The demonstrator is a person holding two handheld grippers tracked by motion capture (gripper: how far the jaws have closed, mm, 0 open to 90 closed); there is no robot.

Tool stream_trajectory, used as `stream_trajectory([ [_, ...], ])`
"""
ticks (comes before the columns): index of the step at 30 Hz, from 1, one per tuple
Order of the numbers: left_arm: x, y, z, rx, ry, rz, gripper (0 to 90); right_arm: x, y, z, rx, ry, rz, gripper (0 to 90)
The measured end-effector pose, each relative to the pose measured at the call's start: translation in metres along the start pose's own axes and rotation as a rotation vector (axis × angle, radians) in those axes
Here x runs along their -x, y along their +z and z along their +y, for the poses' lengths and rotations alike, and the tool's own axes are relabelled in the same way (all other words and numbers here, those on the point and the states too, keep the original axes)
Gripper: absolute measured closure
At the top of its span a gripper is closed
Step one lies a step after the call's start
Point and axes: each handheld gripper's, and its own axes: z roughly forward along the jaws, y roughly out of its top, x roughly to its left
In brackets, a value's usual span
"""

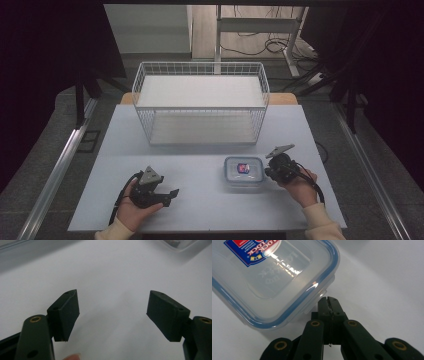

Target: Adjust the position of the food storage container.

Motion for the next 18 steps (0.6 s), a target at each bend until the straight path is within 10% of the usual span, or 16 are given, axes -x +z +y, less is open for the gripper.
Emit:
stream_trajectory([
  [18, -0.001, -0.001, 0.0, 0.007, -0.005, 0.003, 26.0, -0.044, 0.021, 0.04, 0.029, -0.1, 0.075, 89.1],
])
